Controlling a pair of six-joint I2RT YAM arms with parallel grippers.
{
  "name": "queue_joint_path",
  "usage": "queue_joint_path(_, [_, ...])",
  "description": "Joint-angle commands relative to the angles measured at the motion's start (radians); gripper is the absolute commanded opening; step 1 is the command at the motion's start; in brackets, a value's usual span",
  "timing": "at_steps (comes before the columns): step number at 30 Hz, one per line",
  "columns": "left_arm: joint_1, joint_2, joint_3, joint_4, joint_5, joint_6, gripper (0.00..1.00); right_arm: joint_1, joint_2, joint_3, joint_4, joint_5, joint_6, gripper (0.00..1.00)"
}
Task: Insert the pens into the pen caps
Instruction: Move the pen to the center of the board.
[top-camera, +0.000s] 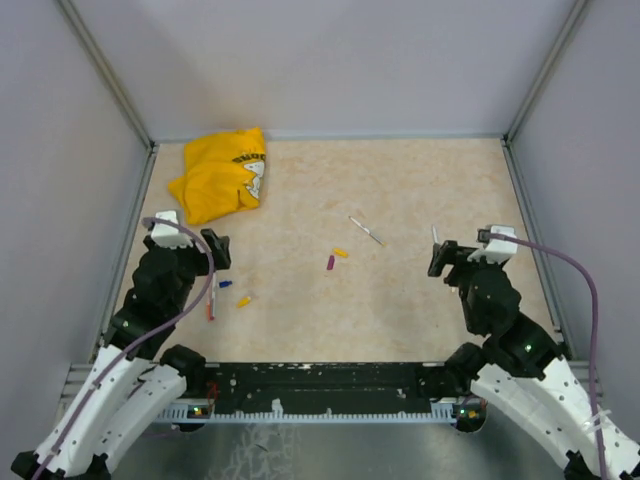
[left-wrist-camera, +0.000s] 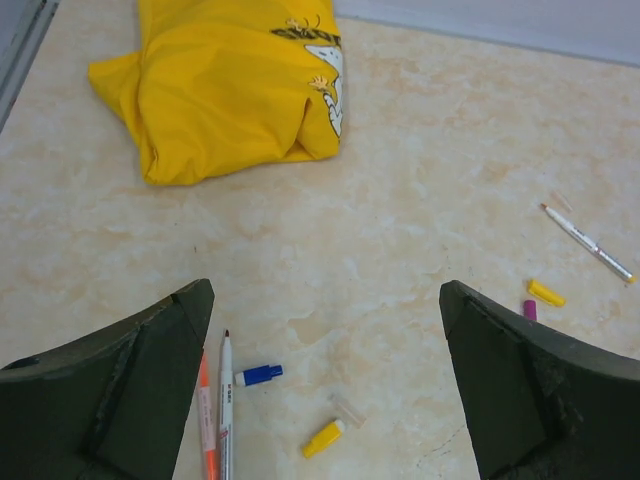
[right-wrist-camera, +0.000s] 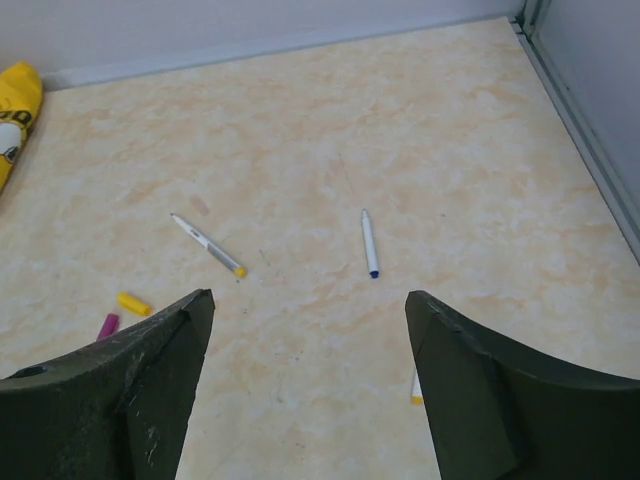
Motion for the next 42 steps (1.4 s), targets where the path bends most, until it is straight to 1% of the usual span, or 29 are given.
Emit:
queue_joint_path(1, [0.051, 0.064, 0.052, -0.032, 0.094, -0.025, 1.0, -0.122, 0.081, 0.049, 0.016, -0.128, 0.031, 0.79])
queue_joint_path(6, [0.112, 0.156, 0.091, -0.066, 0.162, -0.054, 1.0, -0.27, 0.182, 0.069, 0.015, -0.235, 0.057, 0.82])
queue_joint_path(11, [0.158, 0.23, 0.119, -0.067, 0.228, -0.079, 1.0, -0.385, 0.282, 0.105, 0.005, -0.34, 0.07, 0.83])
queue_joint_path(14, [0.179, 0.267, 0.13, -0.063, 0.266, -0.087, 1.0, -0.433, 0.349, 0.136, -0.016, -0.398, 0.074, 0.84])
queue_joint_path(18, [0.197, 0.311, 0.143, -0.069, 0.295, -0.09, 1.0, -0.475, 0.426, 0.164, -0.04, -0.424, 0.077, 0.84])
queue_joint_path(23, [0.21, 0.352, 0.143, -0.07, 0.32, -0.084, 1.0, -0.502, 0.528, 0.21, -0.085, -0.447, 0.07, 0.84])
queue_joint_path(29, [0.216, 0.374, 0.156, -0.088, 0.328, -0.049, 0.99, -0.514, 0.702, 0.273, -0.162, -0.491, 0.052, 0.79])
queue_joint_path(31, [0.217, 0.366, 0.15, -0.089, 0.332, -0.03, 0.99, -0.516, 0.747, 0.279, -0.151, -0.55, 0.033, 0.76])
queue_joint_path(33, [0.218, 0.352, 0.143, -0.086, 0.346, -0.012, 0.99, -0.517, 0.783, 0.274, -0.118, -0.647, 0.007, 0.73])
queue_joint_path(38, [0.219, 0.307, 0.121, -0.062, 0.423, 0.008, 0.99, -0.516, 0.902, 0.296, -0.065, -0.834, -0.02, 0.67])
queue_joint_path(42, [0.22, 0.291, 0.112, -0.045, 0.474, 0.018, 0.99, -0.5, 1.015, 0.335, -0.044, -0.875, -0.04, 0.63])
